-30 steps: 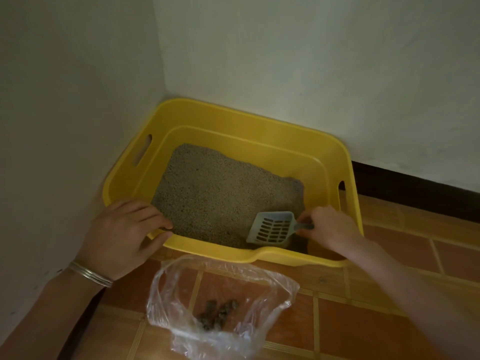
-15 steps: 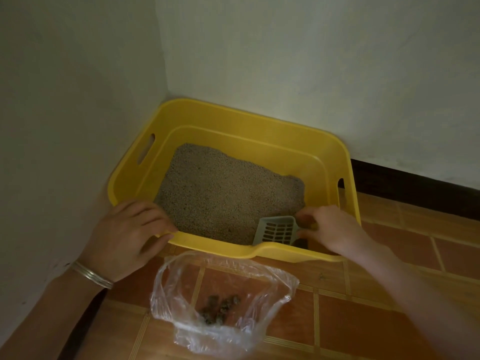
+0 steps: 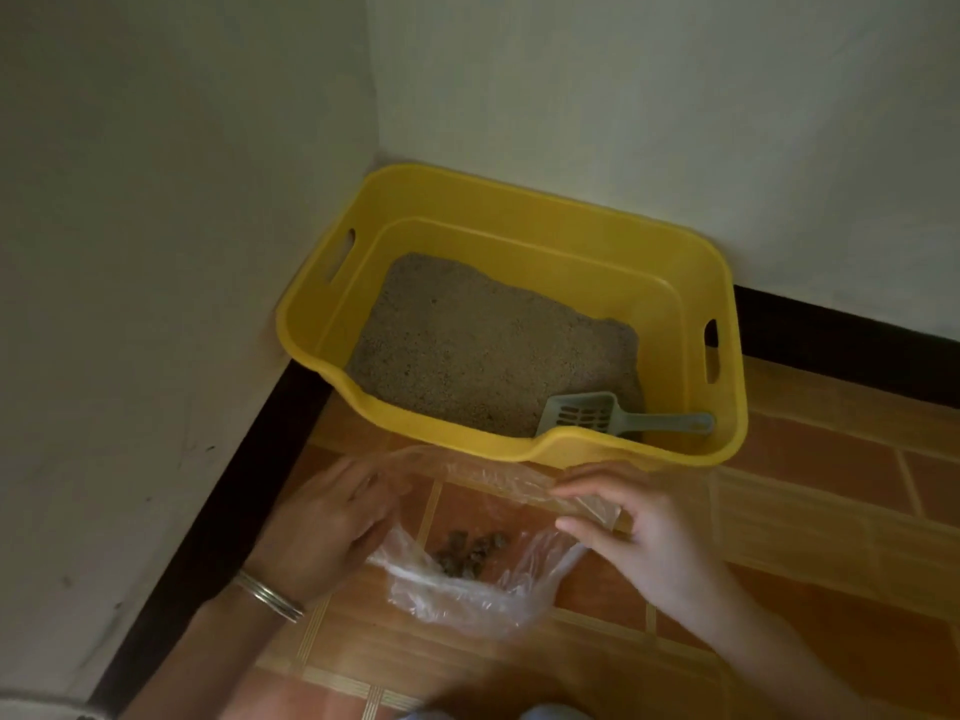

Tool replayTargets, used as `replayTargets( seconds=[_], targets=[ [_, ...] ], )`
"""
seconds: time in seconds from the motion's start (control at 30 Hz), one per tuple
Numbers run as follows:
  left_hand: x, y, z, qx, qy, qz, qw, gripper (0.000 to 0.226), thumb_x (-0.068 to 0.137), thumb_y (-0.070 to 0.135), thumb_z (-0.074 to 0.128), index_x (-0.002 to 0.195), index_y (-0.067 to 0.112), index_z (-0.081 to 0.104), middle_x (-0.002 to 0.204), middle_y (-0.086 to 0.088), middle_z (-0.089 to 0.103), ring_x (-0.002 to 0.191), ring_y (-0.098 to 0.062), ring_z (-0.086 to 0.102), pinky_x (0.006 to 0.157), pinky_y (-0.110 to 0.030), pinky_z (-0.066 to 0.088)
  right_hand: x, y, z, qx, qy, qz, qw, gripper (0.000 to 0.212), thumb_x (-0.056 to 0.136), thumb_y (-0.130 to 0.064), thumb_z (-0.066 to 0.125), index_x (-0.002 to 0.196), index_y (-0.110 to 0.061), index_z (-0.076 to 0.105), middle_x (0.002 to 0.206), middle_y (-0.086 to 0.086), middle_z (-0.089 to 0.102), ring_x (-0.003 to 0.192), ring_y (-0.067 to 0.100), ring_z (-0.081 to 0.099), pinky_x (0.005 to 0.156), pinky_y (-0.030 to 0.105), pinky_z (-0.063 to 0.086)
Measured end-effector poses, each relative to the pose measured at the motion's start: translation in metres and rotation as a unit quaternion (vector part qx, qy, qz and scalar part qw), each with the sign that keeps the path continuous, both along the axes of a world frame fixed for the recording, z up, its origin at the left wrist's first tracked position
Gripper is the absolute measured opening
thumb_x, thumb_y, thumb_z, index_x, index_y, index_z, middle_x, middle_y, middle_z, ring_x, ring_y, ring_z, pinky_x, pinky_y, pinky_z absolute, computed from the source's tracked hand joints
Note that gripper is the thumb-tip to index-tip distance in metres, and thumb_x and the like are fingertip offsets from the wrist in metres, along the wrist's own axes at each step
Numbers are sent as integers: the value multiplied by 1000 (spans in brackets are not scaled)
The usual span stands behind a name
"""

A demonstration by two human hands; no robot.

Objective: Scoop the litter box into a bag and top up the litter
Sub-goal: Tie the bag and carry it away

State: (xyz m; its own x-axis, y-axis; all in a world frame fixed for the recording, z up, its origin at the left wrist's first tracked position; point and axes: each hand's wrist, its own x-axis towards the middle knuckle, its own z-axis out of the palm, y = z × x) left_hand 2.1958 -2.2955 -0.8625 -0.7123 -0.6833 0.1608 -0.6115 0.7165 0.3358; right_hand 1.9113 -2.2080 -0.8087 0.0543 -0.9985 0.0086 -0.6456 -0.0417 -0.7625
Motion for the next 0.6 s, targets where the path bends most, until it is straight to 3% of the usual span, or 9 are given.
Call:
replayTargets(
  seconds=[0.1,0.17,0.27,0.33,0.43,0.53,0.6],
  targets=[
    [1,5,-13,5,9,33,999,47,73,20,63,118,24,47,104,-8,64,98,-15,46,65,-32,56,-6,9,-23,39,91,-24,995,29,74,-27,72,103,-23,68,112,-11,57,112,7,52,99,34,44],
    [1,6,-17,27,3,74,997,65,58,7,82,115,17,53,104,-12,64,98,-19,48,65,-36,57,-12,12,-33,78,145,-25,986,35,75,-29,73,109,-24,66,125,-7,50,121,12,45,103,39,40],
    [2,6,-20,30,-17,133,990,47,54,0,85,97,7,69,104,-15,64,90,-33,60,61,-42,57,-21,14,-38,145,171,-30,974,40,75,-31,72,114,-28,62,137,-7,38,127,12,39,108,36,35],
    [4,5,-20,78,-8,167,983,34,61,-2,80,93,7,71,101,-15,64,81,-34,64,57,-42,56,-25,15,-40,167,168,-31,971,37,75,-26,73,111,-28,63,133,-10,40,120,9,45,105,31,37],
    [8,4,-17,135,4,218,967,18,71,1,73,84,12,70,88,-10,63,69,-32,65,53,-38,52,-25,14,-38,157,169,-25,973,23,77,-17,72,98,-26,67,108,-13,54,91,-2,57,91,22,48],
    [7,5,-9,140,39,210,967,32,70,0,73,78,26,58,80,-8,63,65,-29,64,54,-43,53,-21,11,-31,122,170,-17,978,16,77,-14,71,92,-21,70,93,-14,60,78,-6,56,79,9,47],
    [4,7,3,117,64,202,970,39,68,-2,75,81,27,53,76,-5,63,60,-26,63,51,-41,54,-17,8,-21,98,158,0,982,14,76,-15,72,89,-20,71,88,-17,58,76,-7,56,79,13,49]
  ],
)
